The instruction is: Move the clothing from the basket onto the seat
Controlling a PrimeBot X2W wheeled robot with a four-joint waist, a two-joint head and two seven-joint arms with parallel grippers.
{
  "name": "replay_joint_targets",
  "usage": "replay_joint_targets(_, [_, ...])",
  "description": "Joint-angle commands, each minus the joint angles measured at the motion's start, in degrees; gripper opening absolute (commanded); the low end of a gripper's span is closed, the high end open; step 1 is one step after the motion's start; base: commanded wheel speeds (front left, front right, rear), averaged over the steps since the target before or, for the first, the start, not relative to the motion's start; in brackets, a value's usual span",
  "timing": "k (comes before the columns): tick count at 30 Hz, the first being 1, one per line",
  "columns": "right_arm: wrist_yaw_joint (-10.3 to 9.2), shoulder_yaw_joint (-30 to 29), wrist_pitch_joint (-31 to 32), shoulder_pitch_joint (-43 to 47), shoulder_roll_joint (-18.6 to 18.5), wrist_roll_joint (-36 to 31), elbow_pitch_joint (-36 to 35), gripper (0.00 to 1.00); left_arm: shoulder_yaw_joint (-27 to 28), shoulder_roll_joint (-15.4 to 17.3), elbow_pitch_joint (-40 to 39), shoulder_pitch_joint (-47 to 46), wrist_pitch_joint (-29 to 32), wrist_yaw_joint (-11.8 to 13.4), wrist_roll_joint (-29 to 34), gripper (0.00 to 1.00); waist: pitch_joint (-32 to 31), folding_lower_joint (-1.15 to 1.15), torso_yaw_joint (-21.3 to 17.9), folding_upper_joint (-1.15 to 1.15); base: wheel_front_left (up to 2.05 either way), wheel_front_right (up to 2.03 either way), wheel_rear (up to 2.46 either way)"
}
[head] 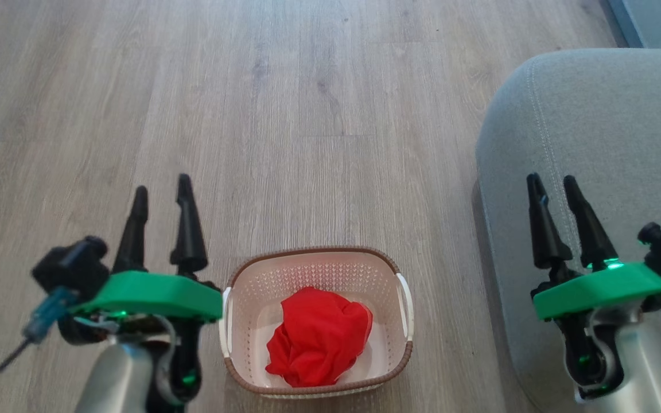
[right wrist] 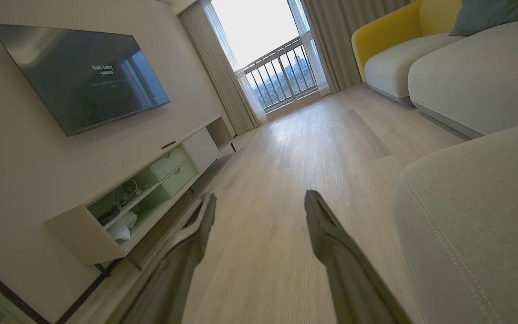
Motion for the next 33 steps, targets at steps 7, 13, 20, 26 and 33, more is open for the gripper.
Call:
replay_joint_targets(7, [0.00, 2.8, -1.7, -3.1, -1.3, -4.0, 1.6, 1.00, -5.0, 2.9, -0.2, -3.2, -1.8, 5.0, 4.6, 1.00, -0.2, 0.00, -0.1, 0.00, 0.00, 0.00, 0.00])
replay_joint_targets(13, [0.00, 3.9, -2.7, -3.4, -1.4, -8.3, 5.5, 1.00, -8.7, 4.4, 0.4, -3.7, -2.8, 8.9, 8.9, 1.00, -0.2, 0.00, -0.1, 0.00, 0.00, 0.00, 0.00])
replay_joint_targets(20, [0.00, 4.3, -3.9, -3.9, -0.9, -12.5, 7.4, 1.00, -11.9, 4.9, 2.2, -3.4, -4.0, 11.3, 12.1, 1.00, 0.0, 0.00, -0.1, 0.00, 0.00, 0.00, 0.00])
replay_joint_targets(26, [0.00, 3.9, -4.9, -3.9, -0.2, -15.0, 10.0, 1.00, -11.5, 3.5, 4.9, -2.3, -5.0, 8.9, 14.3, 1.00, 0.1, 0.00, 0.0, 0.00, 0.00, 0.00, 0.00])
replay_joint_targets(33, [0.00, 3.6, -6.0, -5.0, 0.3, -18.1, 14.0, 1.00, -8.4, 0.8, 7.6, -0.5, -6.1, 4.0, 17.8, 1.00, 0.2, 0.00, 0.1, 0.00, 0.00, 0.00, 0.00])
